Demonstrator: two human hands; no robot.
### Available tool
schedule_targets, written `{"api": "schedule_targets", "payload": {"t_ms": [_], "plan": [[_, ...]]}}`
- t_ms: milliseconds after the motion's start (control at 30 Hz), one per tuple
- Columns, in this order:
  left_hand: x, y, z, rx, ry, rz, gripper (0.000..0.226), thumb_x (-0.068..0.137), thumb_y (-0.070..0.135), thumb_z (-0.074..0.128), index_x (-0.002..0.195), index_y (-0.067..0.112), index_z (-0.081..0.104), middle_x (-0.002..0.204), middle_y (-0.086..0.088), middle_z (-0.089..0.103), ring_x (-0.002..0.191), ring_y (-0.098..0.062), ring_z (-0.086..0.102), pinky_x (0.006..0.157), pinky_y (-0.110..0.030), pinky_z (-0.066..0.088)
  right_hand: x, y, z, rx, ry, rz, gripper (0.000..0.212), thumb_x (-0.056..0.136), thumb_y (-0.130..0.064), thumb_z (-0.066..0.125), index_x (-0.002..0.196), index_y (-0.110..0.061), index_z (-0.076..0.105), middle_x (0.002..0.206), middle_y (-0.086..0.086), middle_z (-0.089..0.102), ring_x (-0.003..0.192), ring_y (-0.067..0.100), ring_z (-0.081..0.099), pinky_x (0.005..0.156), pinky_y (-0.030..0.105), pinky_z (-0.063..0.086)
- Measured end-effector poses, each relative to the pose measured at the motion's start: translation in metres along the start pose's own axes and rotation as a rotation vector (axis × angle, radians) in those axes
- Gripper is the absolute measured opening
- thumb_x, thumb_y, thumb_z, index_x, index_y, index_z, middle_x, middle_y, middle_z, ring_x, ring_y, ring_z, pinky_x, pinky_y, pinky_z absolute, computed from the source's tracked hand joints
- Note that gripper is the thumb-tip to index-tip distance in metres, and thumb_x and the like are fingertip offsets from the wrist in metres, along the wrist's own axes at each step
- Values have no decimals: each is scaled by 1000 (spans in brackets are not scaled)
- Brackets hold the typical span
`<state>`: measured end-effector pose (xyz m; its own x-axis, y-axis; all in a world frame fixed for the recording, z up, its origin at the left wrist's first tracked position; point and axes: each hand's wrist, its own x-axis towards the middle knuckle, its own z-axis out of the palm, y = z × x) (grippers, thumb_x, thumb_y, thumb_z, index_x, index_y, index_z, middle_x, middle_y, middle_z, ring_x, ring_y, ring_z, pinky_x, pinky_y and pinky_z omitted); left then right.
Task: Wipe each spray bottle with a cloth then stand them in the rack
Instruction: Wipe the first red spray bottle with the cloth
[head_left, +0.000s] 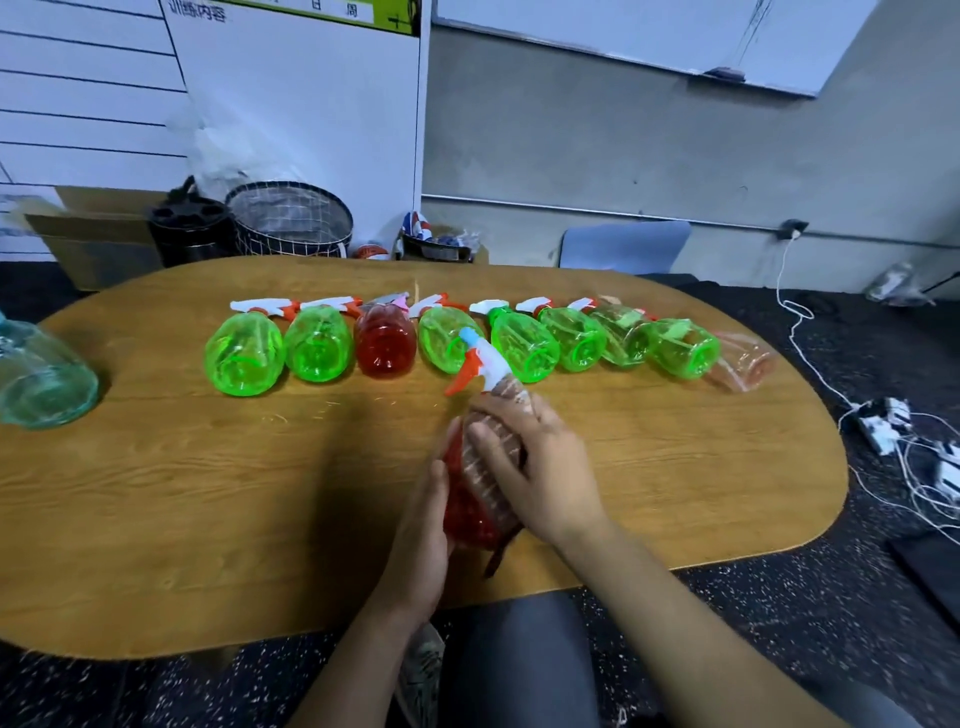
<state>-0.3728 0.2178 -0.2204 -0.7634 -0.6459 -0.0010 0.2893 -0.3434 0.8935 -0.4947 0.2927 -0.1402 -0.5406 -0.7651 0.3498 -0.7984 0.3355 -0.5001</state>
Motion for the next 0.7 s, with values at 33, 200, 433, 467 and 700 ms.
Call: {"api": "schedule_targets", "payload": {"t_ms": [33,200,433,467,700], "plan": [[-1,-1,0,2,2,12,52,110,47,34,160,38,44,162,3,51,149,-24,50,111,-48,51,-5,-1,3,-21,4,-22,42,101,-63,43,133,-44,62,117,-2,60,93,25,70,78,43,59],[-1,11,8,-33,101,29,40,116,34,37,153,33,51,151,-4,64,138,-21,61,108,-32,54,-39,10,12,-86,54,-507,31,107,-44,54,130,-34,72,106,3,62,75,23,66,60,36,57],[-5,20,26,-31,202,34,46,107,40,42,151,32,54,144,0,69,134,-22,65,103,-37,58,-26,17,-5,60,86,-524,31,107,-47,51,133,-39,65,108,-2,60,79,19,67,64,37,59],[-6,20,28,-10,207,27,44,111,38,39,152,32,54,146,3,68,136,-21,64,103,-41,58,-17,15,-11,107,106,-399,32,106,-49,50,135,-41,62,113,-2,62,87,19,68,71,40,60],[-4,14,29,129,276,-17,41,116,37,34,148,41,58,149,10,64,138,-20,62,103,-51,57,8,21,5,126,-17,-134,40,106,-55,43,139,-43,63,132,1,59,109,25,66,89,39,56]]}}
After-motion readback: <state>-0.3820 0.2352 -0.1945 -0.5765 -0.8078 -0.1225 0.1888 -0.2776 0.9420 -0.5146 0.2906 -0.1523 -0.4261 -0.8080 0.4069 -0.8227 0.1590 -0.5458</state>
